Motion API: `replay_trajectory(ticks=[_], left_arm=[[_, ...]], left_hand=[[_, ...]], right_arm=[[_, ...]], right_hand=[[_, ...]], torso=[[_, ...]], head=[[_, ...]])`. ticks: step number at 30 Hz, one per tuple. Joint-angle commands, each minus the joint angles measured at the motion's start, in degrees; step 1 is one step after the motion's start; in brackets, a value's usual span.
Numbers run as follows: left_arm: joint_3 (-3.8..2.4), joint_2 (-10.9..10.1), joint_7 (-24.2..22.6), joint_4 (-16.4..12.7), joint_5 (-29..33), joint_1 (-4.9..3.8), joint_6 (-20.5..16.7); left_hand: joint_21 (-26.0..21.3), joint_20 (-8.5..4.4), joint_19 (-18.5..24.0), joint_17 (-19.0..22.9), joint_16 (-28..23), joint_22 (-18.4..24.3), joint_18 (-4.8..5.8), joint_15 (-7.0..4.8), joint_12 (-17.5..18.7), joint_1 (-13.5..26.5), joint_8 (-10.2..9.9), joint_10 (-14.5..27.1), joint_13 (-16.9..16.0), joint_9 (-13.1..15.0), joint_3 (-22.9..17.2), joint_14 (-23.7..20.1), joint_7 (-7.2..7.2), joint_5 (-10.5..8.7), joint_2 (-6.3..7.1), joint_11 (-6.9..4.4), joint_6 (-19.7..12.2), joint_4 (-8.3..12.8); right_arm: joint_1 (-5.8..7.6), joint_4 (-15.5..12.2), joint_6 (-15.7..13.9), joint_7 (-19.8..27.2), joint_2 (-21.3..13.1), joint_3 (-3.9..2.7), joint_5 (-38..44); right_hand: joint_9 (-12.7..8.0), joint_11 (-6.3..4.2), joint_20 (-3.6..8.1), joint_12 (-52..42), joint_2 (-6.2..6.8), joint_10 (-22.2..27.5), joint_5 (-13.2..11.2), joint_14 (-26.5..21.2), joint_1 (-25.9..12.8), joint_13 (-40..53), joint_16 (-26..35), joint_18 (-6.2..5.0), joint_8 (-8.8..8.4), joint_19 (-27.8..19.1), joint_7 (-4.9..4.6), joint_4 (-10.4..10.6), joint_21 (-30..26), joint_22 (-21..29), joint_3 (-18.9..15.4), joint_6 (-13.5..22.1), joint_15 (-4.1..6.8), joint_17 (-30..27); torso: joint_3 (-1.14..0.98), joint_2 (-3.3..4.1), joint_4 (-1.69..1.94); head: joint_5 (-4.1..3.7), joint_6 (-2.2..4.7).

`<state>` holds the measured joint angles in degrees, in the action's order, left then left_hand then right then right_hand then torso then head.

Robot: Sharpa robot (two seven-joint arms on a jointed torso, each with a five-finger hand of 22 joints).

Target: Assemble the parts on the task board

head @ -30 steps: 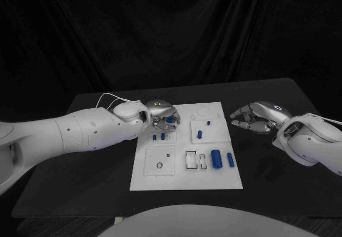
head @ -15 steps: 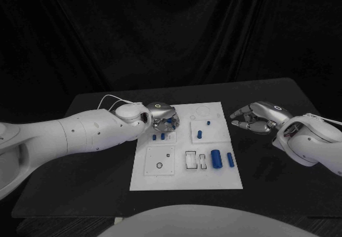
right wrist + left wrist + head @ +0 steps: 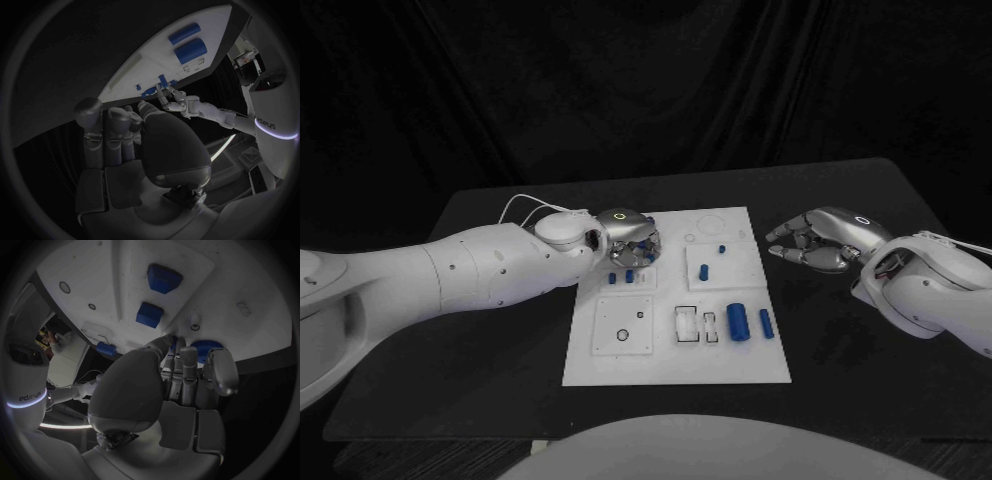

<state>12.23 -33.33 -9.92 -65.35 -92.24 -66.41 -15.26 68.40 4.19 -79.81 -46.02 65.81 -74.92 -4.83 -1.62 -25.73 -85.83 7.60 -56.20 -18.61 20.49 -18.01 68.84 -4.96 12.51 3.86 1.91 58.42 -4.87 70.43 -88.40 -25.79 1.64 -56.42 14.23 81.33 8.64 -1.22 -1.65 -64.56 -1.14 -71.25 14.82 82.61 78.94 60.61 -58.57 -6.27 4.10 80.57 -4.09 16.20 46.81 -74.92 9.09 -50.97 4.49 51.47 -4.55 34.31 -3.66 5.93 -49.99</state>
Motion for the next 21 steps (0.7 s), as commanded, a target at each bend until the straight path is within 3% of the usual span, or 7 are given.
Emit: replay_trajectory(ticks=[1, 6, 13, 21], left_arm=[[0.09, 0.06, -2.27, -0.01, -0.09, 0.36, -2.97], [0.08, -0.68, -4.21, -0.6, -0.09, 0.43, -6.87], [0.06, -3.85, -4.29, -4.34, -0.09, 0.18, -9.63], [0.06, -8.23, -2.34, -8.78, -0.09, -2.99, -4.85]], left_hand=[[1.13, 0.01, -0.74, -0.26, 0.31, -9.35, 0.46, 0.06, -0.32, -0.8, 1.13, -2.13, -0.15, 0.6, -0.45, 0.81, -0.23, 0.53, -0.36, -0.14, 2.1, 0.72], [5.6, -0.05, -2.95, -1.44, 1.13, -10.55, 1.36, -0.03, 0.56, -0.84, 2.13, -6.34, 0.4, 0.87, -1.5, 3.29, -0.43, 2.74, 0.08, -0.16, 4.89, 1.69], [6.35, -0.09, -3.28, 0.86, -0.76, -10.68, 1.48, -0.11, 5.14, 0.52, 1.15, -8.21, 2.71, 0.31, -2.88, 3.89, -0.53, 2.37, 1.2, -0.09, 5.13, 1.76], [4.36, -0.14, -2.16, 4.89, -4.21, -10.13, 1.08, -0.3, 11.58, 1.82, -1.75, -6.8, 5.95, -1.23, -3.78, 2.32, -0.55, 0.62, 1.62, 0.44, 2.69, 1.55]], right_arm=[[-0.22, -0.02, 0.24, -0.31, -0.05, -0.04, 0.11], [-0.27, 0.0, 0.21, -0.3, -0.07, -0.04, 0.11], [-0.3, -0.01, 0.23, -0.38, -0.25, -0.04, 0.11], [-0.31, 0.13, 0.43, -0.52, -0.18, -0.04, -0.03]], right_hand=[[-0.06, 0.16, -0.34, 0.39, -0.12, 0.35, 0.39, -0.39, 0.18, -0.09, 0.18, -0.51, -0.14, -0.21, -0.07, 0.18, -0.39, -6.04, 0.04, 0.33, -0.06, -0.05], [-0.06, 0.18, -0.35, 0.44, -0.14, 0.39, 0.39, -0.44, 0.12, -0.16, 0.3, -0.51, -0.1, -0.22, -0.09, 0.22, -0.45, -6.03, 0.07, 0.23, -0.08, -0.18], [-0.06, 0.18, -0.35, 0.44, -0.14, 0.39, 0.39, -0.44, 0.12, -0.16, 0.3, -0.51, -0.1, -0.22, -0.09, 0.22, -0.45, -6.03, 0.07, 0.23, -0.08, -0.18], [-0.07, 0.19, -0.36, 0.53, -0.15, 0.46, 0.38, -0.47, 0.06, -0.27, 0.4, -0.53, -0.09, -0.25, -0.09, 0.25, -0.59, -6.01, 0.08, 0.21, -0.09, -0.29]], torso=[[0.04, 0.04, -0.07], [0.01, 0.03, 0.06], [-0.03, -0.06, 0.02], [0.0, -0.16, -0.03]], head=[[0.06, -0.01], [-0.12, -0.01], [-0.21, -0.01], [0.39, -0.01]])
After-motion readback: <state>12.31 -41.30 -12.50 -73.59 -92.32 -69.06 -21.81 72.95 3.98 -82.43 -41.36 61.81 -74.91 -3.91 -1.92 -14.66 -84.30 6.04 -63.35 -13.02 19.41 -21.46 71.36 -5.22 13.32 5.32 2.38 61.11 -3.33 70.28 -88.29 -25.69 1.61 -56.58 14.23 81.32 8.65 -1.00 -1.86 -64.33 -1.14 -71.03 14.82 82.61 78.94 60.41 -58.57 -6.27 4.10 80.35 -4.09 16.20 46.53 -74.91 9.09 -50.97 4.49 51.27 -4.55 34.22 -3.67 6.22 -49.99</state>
